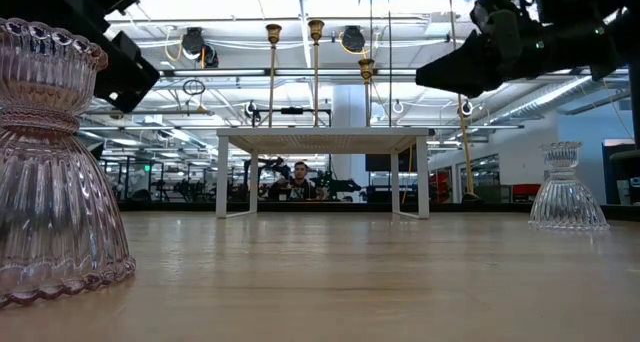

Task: Pick & Place candle stick holders
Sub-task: Put the bottom left pink glass candle holder aligned with the golden candle holder on the shelf

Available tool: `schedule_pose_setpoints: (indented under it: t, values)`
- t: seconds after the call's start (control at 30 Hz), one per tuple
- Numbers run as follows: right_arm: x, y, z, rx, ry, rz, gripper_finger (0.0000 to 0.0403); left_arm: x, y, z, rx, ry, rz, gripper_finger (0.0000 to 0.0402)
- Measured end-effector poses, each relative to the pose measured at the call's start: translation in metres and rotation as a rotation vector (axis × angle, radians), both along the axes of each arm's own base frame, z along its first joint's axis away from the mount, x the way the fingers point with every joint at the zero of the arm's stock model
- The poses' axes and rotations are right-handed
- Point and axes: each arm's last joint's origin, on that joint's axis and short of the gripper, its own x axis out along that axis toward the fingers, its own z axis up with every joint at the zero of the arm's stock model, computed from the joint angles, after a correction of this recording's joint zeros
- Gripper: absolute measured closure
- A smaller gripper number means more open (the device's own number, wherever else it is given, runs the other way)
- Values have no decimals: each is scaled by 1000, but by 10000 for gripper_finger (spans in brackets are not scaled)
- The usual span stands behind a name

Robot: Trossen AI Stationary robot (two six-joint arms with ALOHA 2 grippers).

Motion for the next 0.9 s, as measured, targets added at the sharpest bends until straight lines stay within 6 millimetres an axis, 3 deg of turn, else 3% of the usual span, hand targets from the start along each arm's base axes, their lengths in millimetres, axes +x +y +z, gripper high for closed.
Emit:
schedule_pose_setpoints:
  t: [0.3, 0.6, 0.77, 0.9]
  values:
    - [-11, 1, -15, 0, -52, -1, 248, 21, -32, -33, -33, -56, -278, 261]
    - [-11, 1, -15, -1, -57, 0, 248, 31, -40, -66, -40, -16, -283, 261]
    - [-11, 1, -15, -2, -57, 0, 248, 34, -45, -72, -83, -56, -337, 261]
    - [-11, 1, -15, -2, -56, 0, 248, 35, -43, -75, -137, -9, -279, 261]
